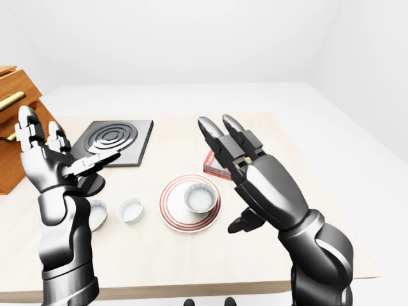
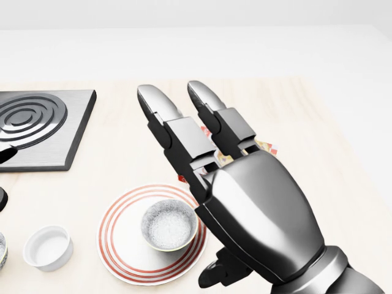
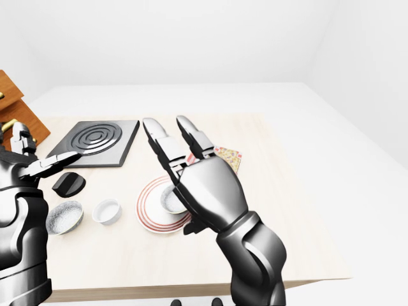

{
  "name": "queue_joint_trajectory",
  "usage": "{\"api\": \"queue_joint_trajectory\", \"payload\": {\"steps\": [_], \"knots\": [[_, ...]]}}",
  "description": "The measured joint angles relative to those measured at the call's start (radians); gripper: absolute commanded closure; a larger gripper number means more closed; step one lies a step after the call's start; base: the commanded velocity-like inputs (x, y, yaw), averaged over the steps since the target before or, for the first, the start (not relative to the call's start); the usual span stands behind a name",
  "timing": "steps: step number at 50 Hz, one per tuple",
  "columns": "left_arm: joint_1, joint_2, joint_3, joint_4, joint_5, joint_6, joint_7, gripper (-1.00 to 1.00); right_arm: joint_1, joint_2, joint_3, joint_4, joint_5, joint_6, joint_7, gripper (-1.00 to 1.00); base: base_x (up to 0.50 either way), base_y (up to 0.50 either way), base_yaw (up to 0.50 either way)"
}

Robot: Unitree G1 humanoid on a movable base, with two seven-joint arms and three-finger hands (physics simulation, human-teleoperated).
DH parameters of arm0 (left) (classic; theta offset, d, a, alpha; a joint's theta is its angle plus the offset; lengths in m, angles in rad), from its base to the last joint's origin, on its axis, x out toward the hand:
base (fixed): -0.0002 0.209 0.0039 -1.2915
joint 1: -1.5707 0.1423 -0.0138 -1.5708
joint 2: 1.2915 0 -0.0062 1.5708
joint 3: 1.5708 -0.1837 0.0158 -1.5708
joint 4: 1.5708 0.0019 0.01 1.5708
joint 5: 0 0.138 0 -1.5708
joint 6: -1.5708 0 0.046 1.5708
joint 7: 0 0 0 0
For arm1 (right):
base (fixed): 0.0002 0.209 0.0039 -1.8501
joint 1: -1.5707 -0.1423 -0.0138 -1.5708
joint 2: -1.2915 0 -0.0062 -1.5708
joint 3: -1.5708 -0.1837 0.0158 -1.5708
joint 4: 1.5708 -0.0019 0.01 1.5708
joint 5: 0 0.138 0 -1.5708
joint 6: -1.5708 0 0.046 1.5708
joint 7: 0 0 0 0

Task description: Pick the akita bowl next to the plate and place it on the plate.

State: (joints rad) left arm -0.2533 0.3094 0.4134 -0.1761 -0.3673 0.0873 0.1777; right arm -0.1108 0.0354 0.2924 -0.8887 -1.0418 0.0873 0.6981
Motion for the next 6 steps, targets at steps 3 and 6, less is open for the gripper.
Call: {"api": "queue_joint_trajectory", "payload": {"steps": [3,6], "knots": [[0.000,0.000,0.000,0.001,0.000,0.000,0.000,-1.00,-0.012,0.001,-0.011,-0.013,0.005,0.000,0.000,-1.00,0.00,0.00,0.00],[0.000,-0.001,-0.001,0.002,-0.001,0.000,-0.001,-1.00,-0.029,0.000,-0.027,-0.022,0.014,0.000,0.000,-1.00,0.00,0.00,0.00]]}}
